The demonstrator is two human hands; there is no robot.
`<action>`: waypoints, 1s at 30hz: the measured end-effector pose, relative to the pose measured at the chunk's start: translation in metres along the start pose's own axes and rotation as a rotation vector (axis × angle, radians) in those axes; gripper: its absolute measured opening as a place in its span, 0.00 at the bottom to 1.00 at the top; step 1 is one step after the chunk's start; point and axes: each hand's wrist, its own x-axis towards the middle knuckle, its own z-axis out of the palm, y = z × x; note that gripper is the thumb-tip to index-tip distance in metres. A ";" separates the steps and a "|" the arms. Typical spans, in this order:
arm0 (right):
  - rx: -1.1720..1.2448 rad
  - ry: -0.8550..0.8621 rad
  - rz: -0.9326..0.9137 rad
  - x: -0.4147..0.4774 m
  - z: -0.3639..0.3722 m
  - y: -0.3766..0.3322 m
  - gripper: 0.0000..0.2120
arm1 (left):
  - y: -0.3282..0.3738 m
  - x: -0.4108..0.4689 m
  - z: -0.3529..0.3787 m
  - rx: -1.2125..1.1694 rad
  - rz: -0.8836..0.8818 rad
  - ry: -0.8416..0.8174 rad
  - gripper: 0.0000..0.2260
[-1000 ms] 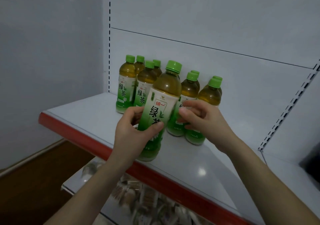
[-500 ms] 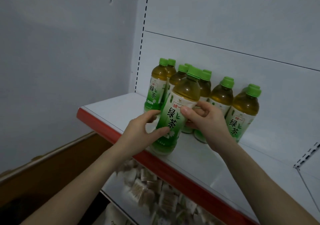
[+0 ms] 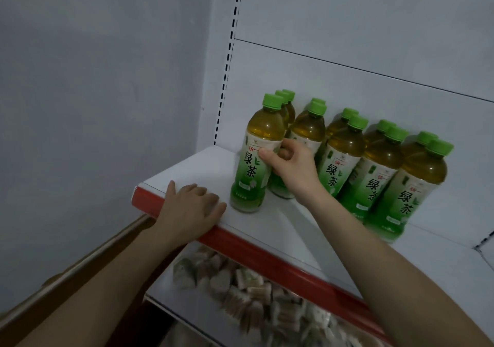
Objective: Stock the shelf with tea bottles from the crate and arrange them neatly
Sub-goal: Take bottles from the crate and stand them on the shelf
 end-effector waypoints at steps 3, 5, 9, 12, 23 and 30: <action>-0.048 0.045 0.000 0.008 0.009 0.003 0.11 | -0.003 0.001 0.004 -0.007 0.010 0.009 0.40; -0.051 0.066 0.014 0.011 0.011 0.006 0.11 | -0.004 0.001 0.006 -0.013 0.015 0.026 0.39; -0.097 0.112 0.026 0.017 0.012 0.011 0.14 | -0.005 0.002 0.010 -0.007 0.015 0.050 0.38; -0.125 0.117 0.023 0.019 0.012 0.012 0.15 | -0.005 0.001 0.011 -0.012 0.018 0.055 0.38; -0.148 -0.073 0.084 0.009 0.000 0.011 0.22 | -0.003 0.001 0.005 0.001 0.023 0.053 0.38; -0.625 -0.321 -0.098 -0.025 -0.020 -0.004 0.19 | 0.010 -0.034 -0.012 0.049 0.001 0.189 0.30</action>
